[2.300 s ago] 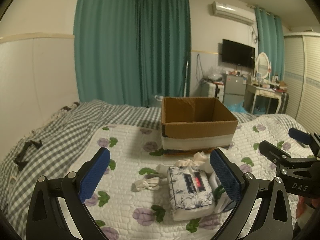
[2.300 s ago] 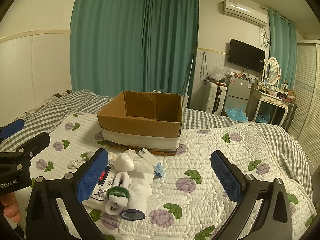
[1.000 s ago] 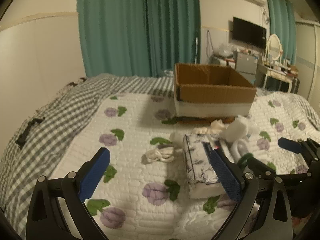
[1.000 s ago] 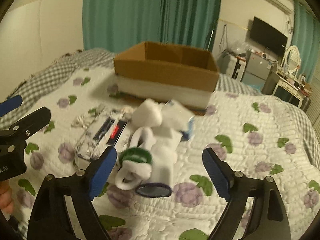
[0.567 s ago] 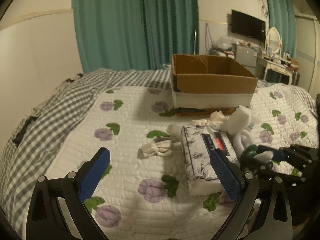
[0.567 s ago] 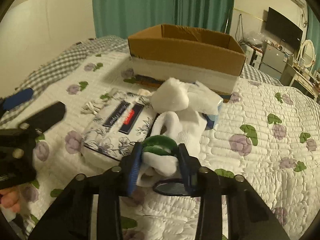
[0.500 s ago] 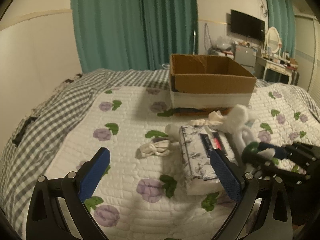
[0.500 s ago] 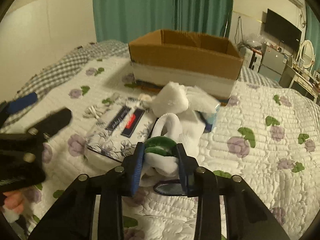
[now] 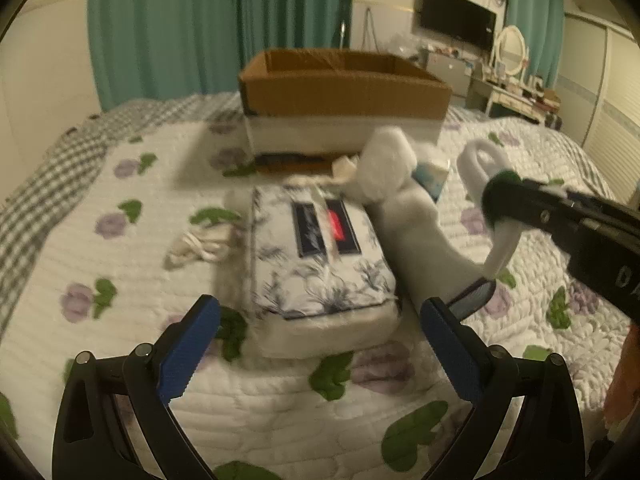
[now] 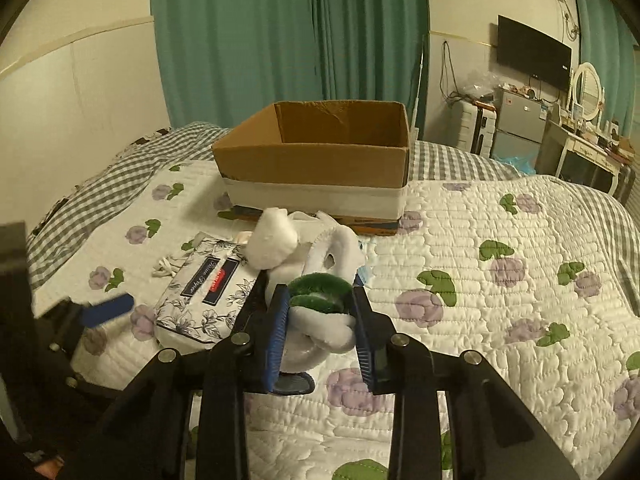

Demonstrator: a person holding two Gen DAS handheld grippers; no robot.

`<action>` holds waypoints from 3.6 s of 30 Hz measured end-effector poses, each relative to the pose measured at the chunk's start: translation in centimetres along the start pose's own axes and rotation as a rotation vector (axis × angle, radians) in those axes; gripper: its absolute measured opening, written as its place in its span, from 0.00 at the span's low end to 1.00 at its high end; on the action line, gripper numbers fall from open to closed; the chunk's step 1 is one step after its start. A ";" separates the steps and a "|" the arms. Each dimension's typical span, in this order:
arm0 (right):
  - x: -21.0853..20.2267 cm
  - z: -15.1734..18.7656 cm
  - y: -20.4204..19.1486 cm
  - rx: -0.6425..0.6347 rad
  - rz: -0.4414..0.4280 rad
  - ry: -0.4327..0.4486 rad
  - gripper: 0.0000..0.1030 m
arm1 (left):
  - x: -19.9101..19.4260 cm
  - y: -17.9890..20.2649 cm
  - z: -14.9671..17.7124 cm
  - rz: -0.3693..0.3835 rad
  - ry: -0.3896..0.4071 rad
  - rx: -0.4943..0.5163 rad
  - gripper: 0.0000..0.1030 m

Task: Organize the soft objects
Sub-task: 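Grasp the white sock with the right tool while the left tool grasps the floral tissue pack, then carry both items over the cardboard box and open both tools, then move both tools back down to the items on the quilt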

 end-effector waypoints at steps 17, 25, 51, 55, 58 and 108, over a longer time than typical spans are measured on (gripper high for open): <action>1.1 0.5 0.4 0.000 0.005 -0.025 0.29 | 3.2 0.5 0.6 0.011 -0.012 0.027 0.83; -0.9 -0.1 0.2 -0.006 0.007 0.012 0.29 | -0.1 0.0 -0.1 0.004 0.068 0.047 0.82; -4.5 -18.3 0.9 -0.207 0.001 0.241 0.29 | -6.1 0.1 -19.5 0.007 0.319 0.122 0.82; 1.3 -20.6 1.7 -0.196 -0.014 0.192 0.29 | -1.8 0.8 -21.1 0.012 0.268 0.131 0.82; 5.8 -20.8 2.7 -0.170 -0.010 0.151 0.29 | 2.5 1.4 -21.4 -0.037 0.201 0.161 0.82; -13.8 -12.3 -0.7 -0.187 0.077 0.183 0.98 | -18.5 -3.1 -14.1 -0.193 0.407 -0.019 0.95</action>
Point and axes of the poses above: each gripper's, at about its wrist camera, not at the fingertips, and x roughly the way its jaws point, y to its right, z to its underside, the point moved 2 cm from there along x, roughly the way its jaws point, and after that the axes turned 3 degrees about -x, right-handed, at the moved point
